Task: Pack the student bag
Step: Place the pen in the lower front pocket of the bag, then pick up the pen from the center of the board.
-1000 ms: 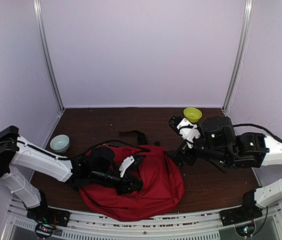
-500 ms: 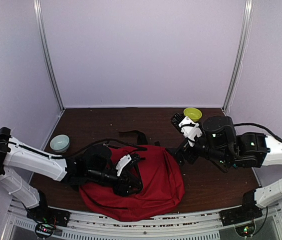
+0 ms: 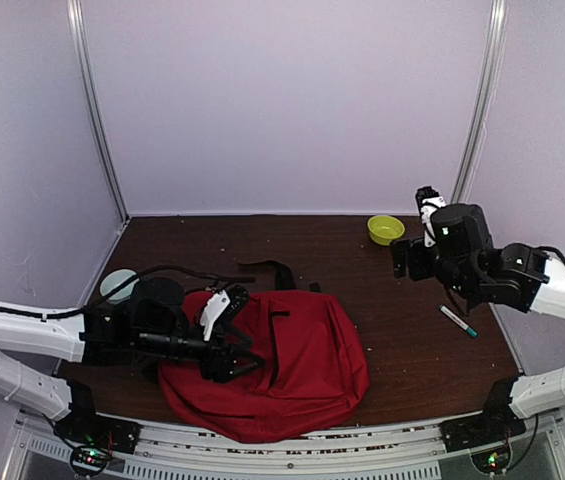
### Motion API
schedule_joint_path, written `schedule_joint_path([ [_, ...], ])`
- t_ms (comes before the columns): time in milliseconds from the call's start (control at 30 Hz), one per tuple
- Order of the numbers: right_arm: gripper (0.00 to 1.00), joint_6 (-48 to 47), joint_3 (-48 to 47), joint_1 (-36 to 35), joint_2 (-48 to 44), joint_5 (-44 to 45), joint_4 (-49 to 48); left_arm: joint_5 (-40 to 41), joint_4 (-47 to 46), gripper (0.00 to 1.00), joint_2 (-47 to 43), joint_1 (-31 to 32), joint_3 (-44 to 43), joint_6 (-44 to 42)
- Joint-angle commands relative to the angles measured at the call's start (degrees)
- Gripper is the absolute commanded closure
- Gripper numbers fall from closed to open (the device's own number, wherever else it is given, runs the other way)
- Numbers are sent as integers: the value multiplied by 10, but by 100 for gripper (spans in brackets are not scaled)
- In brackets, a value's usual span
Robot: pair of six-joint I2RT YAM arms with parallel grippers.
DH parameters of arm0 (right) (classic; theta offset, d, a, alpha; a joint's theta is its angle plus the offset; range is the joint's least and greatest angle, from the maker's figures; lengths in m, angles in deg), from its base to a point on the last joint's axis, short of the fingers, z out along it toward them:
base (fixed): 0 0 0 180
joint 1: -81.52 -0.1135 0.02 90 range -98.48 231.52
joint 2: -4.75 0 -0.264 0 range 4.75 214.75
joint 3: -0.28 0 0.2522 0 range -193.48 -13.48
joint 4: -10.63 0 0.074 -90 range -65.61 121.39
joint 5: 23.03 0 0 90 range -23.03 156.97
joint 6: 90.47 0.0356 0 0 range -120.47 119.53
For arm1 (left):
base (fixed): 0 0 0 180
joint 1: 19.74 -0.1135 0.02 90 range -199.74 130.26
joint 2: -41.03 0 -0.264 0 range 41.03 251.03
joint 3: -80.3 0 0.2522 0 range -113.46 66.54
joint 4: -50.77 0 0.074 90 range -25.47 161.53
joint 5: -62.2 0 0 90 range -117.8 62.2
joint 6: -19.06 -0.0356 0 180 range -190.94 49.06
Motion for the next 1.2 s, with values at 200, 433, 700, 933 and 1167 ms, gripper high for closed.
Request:
schedule_joint_path([
  [200,0,267,6,246,59,-79,215,70,35,36,-64,-2,15,-4],
  [433,0,242,64,424,113,-243,154,74,43,37,-71,-2,17,-2],
  [700,0,228,90,534,193,-351,70,74,41,37,-86,-3,28,3],
  [933,5,225,124,590,265,-502,-3,79,46,37,-101,-3,36,7],
  [1167,7,239,155,591,249,-545,-15,82,48,37,-101,-3,34,6],
])
